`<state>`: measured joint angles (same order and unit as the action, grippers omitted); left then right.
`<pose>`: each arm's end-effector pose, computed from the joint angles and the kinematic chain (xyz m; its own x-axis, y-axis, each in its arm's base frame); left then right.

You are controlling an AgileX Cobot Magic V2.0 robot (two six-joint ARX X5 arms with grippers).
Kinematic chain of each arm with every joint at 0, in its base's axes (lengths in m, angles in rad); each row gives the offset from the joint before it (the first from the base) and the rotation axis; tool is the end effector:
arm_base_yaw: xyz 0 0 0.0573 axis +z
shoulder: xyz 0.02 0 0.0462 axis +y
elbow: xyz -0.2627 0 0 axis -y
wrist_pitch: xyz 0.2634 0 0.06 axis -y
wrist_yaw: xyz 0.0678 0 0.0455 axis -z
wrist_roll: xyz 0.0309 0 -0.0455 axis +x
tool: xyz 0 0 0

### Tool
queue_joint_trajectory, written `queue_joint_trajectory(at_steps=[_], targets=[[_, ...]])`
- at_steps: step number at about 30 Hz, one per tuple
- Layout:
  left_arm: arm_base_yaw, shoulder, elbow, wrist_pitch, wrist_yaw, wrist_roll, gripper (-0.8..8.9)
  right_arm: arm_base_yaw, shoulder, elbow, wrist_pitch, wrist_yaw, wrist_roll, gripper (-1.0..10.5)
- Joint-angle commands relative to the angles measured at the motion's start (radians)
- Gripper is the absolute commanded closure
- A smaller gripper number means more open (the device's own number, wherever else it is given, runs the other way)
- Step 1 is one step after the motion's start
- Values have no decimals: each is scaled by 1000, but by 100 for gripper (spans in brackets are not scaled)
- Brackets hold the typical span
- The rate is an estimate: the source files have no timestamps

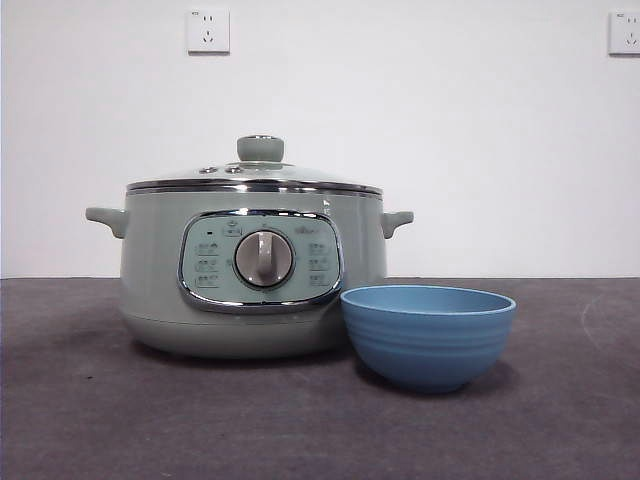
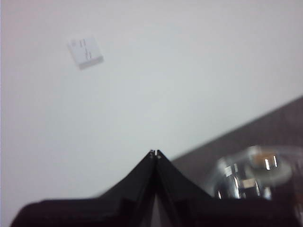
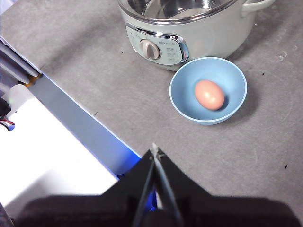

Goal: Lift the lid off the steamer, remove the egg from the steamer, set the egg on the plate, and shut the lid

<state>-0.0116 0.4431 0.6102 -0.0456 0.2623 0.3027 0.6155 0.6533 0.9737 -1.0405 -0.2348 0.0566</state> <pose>0.1292 -0.0095 0.3309 0.9556 -0.2704 0.1171 0.2202 0.9194 0.3259 0.0906 0.0729 0.3385 0.4626 0.6121 -0.6414 -0.6727 0.7135 0.1957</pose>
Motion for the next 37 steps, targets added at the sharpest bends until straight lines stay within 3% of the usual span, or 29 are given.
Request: queue_joint_trajectory(at_steps=[1, 7, 16, 20, 26, 37], targets=[[12, -80, -171, 38, 1, -30, 817, 1, 0, -6, 6, 1, 6, 946], [21, -219, -400, 80, -33, -98, 817, 1, 0, -6, 6, 1, 6, 946], [21, -348, -561, 77, -209, -194, 817, 1, 0, -6, 6, 1, 6, 946], [21, -388, -592, 39, -210, -215, 817, 1, 0, -6, 6, 1, 6, 946], [23, -441, -607, -144, -209, -229, 817, 1, 0, -6, 6, 1, 6, 946], [27, -441, -607, -135, -209, -254, 817, 1, 0, -6, 6, 1, 6, 946]])
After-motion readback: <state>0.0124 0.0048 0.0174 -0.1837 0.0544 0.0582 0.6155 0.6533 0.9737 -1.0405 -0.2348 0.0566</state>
